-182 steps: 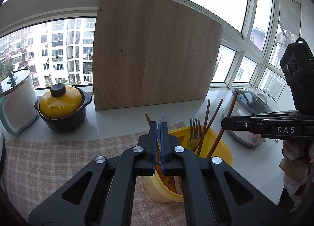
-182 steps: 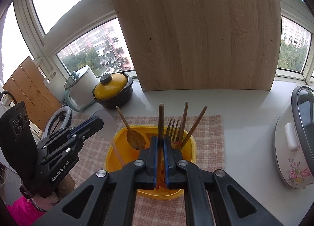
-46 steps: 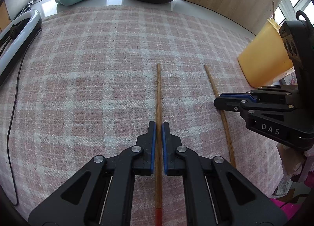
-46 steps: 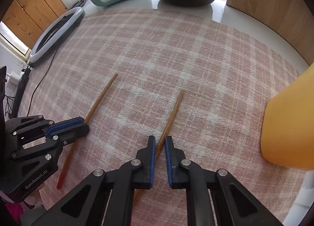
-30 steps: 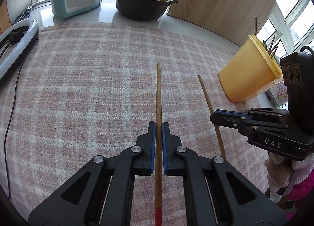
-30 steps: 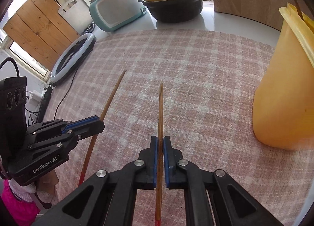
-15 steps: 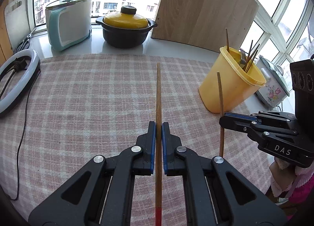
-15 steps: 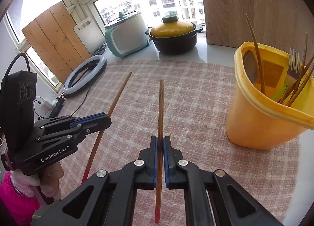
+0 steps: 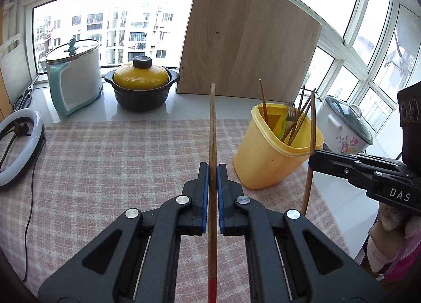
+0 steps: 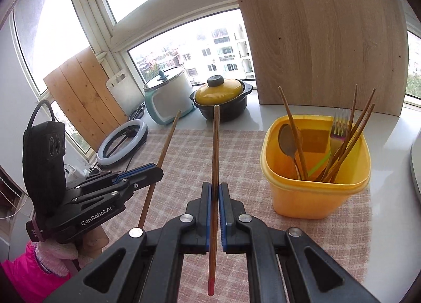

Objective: Organize utensils
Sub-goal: 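Carry the chopstick with the right gripper into the container while the left gripper inserts its chopstick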

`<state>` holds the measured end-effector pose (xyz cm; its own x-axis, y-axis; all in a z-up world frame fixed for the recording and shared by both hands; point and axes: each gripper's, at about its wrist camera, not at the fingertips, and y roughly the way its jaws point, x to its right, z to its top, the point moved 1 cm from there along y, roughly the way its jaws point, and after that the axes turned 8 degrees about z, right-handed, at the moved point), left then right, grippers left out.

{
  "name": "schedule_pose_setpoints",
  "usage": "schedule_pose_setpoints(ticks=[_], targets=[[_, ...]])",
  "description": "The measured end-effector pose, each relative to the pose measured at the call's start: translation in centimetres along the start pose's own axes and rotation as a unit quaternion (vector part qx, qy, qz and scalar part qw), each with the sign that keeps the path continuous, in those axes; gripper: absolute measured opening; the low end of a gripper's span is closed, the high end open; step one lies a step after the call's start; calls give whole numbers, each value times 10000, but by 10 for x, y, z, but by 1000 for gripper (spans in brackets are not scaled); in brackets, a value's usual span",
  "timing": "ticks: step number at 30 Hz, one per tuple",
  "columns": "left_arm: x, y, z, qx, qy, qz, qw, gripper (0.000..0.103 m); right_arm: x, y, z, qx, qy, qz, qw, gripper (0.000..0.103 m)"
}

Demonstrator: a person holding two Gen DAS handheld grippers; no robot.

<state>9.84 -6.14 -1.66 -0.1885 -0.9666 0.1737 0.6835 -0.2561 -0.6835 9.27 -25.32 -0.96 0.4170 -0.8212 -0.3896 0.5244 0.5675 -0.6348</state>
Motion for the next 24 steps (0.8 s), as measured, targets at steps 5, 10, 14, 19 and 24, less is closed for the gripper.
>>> schedule_pose_setpoints(ticks=[5,10,14,19,24], targets=[[13,9,16,91,-45,-188,9998,4,12,-26,15,241,-25,-212,9995,3],[32,17,36,244,46,-316,9992,4,29,-49,34,505,-25,-404,9979,3],[47,21,55,409,74,-476,9980,4,36,-65,52,708,-57,-513,9962,3],[62,28,78,632,87,-615,9961,4,42,-77,72,905,-135,-674,9935,3],[73,42,95,715,-17,-693,9950,4,49,-77,88,999,-165,-821,9915,3]])
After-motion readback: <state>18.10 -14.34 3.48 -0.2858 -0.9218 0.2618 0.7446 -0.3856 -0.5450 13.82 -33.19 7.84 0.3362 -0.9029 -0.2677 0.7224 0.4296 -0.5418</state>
